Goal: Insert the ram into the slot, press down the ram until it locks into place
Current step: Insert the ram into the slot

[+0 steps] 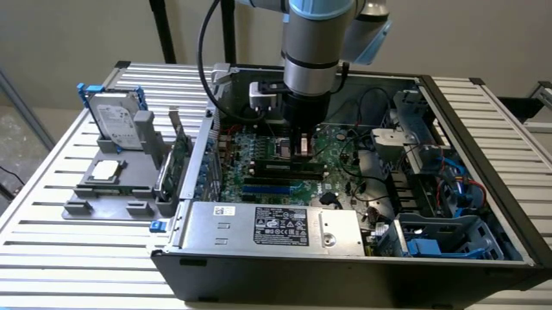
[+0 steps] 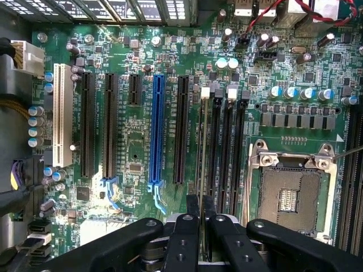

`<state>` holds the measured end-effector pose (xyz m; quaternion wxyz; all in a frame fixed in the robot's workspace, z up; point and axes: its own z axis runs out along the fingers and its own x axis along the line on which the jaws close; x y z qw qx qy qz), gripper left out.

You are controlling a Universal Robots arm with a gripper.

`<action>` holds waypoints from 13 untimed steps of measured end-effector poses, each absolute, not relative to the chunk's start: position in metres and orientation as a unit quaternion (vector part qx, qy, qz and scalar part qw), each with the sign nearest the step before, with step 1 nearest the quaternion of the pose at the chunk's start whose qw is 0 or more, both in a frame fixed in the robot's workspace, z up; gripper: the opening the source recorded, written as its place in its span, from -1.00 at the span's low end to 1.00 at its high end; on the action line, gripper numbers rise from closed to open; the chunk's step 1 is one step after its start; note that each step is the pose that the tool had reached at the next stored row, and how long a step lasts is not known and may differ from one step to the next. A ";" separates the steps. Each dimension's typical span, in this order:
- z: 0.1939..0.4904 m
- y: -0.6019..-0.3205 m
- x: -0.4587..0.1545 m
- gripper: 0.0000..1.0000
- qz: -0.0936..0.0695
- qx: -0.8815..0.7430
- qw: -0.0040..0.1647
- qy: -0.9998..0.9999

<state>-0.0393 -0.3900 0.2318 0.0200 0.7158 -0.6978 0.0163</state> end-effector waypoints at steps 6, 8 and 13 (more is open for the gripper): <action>0.230 -0.390 -0.039 -0.73 0.017 0.716 0.020 -0.698; 0.230 -0.390 -0.039 -0.73 0.017 0.716 0.020 -0.697; 0.229 -0.390 -0.039 -0.73 0.018 0.717 0.019 -0.697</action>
